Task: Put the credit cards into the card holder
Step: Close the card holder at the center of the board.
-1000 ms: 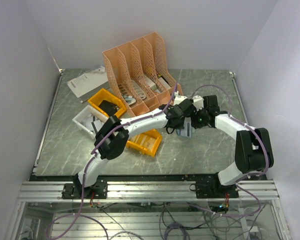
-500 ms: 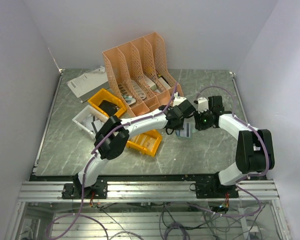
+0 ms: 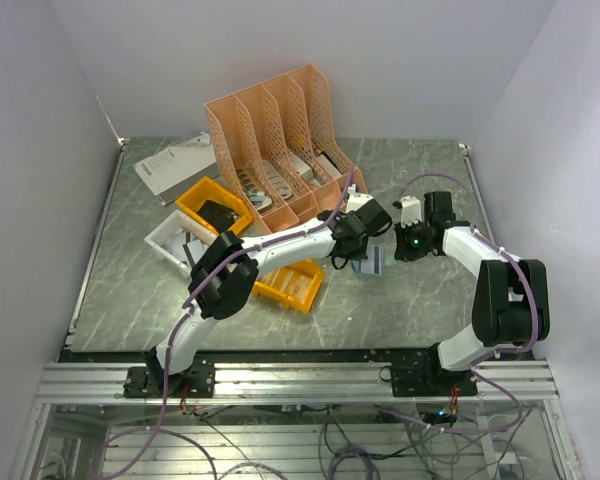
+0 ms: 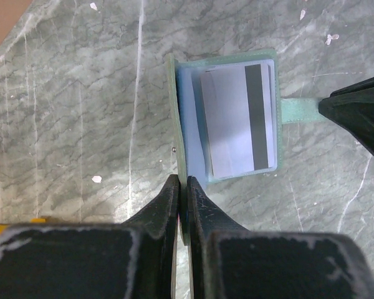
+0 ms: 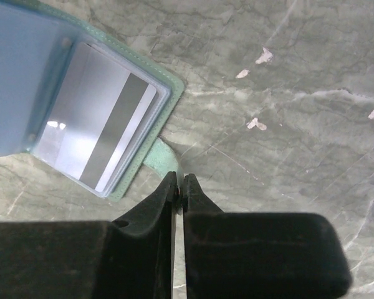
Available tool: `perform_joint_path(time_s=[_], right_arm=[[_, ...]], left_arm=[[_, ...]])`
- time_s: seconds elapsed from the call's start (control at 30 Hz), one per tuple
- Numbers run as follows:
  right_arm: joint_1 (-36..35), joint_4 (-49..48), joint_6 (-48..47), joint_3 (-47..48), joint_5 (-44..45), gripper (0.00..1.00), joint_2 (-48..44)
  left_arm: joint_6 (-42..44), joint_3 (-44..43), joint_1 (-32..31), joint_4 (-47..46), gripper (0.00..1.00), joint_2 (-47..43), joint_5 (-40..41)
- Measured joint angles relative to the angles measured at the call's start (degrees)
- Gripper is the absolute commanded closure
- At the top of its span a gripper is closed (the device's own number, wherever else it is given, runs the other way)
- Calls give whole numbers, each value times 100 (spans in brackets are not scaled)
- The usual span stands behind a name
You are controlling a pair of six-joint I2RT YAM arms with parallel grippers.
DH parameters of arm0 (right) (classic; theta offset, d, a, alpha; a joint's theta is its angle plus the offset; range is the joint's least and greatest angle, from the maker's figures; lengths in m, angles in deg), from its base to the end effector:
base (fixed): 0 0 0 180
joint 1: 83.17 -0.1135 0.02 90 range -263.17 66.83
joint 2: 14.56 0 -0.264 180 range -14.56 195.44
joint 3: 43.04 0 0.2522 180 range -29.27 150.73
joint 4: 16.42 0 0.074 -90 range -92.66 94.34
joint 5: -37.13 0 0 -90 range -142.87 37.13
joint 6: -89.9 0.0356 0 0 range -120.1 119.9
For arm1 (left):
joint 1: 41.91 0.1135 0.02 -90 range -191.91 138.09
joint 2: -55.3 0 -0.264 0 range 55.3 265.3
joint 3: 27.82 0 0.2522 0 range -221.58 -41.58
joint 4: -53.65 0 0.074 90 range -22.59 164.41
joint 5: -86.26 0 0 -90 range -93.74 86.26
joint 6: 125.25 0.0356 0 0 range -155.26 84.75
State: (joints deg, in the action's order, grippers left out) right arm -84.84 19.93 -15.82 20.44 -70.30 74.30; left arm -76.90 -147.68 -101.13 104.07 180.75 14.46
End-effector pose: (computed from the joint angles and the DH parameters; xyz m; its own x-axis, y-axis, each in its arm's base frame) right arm 0.2933 0.0192 0.1743 -0.8015 -0.2820 -0.5274 -0.4018 0.9071 0.1256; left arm 0.2574 -0.4105 0.2146 -0.8001 0.1095 -0.5898 0.2611 0.9488 -0.1780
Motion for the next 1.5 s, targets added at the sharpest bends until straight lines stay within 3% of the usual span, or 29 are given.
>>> perform_joint_path(time_s=[0.4,0.6,1.13,1.5], right_arm=[[210,164,28,103,-675,100,35],[343,181,111,129,-925,100,142],[590,175,216,142,-1071,100,157],[667,170,225,190,-1073,100,173]], left_arm=[[31,190,-4,-678,91,-28,-664],[24,101,-4,-973,72,131,-1130],[-234,92,-9,-2109,46,588,-2159],[-529,835,232,-3228,45,625,-2815]])
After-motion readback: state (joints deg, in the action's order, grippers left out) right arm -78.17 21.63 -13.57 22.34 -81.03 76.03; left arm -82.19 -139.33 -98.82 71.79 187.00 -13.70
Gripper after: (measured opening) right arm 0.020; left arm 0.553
